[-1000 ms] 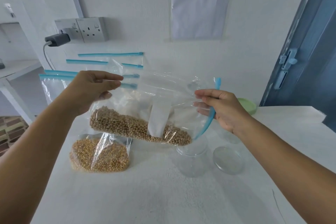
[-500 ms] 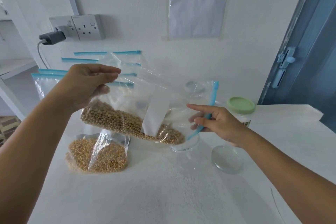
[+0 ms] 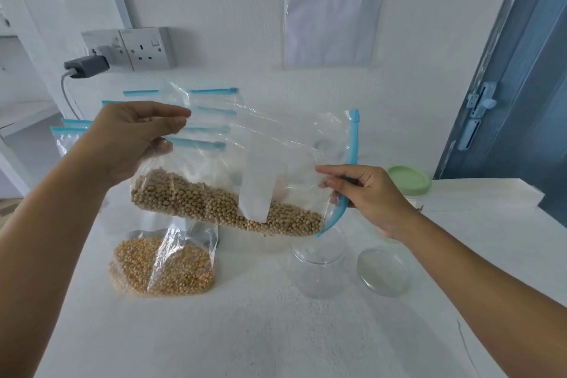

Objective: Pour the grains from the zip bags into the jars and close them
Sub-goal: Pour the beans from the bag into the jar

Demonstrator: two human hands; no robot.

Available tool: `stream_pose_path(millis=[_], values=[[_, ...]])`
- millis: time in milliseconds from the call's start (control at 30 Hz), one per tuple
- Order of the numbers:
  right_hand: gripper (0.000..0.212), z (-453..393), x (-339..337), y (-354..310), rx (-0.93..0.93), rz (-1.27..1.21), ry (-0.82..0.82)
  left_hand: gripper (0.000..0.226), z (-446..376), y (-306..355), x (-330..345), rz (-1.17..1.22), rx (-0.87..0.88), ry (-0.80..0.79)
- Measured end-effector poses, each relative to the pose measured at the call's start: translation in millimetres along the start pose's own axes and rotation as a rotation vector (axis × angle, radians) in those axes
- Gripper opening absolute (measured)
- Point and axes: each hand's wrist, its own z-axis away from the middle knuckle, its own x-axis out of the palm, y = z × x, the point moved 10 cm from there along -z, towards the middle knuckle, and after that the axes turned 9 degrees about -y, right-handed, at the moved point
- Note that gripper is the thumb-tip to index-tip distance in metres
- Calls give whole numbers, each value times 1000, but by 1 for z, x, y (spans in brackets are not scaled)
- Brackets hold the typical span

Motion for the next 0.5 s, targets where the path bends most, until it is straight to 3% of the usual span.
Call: stream_pose_path(millis=[200,500], values=[[27,-4,7,7,17,73,-20,25,-1,7,2,-130,64,2],[29,-5,10,7,45,92,-4,17,0,29,0,-241,166,22]])
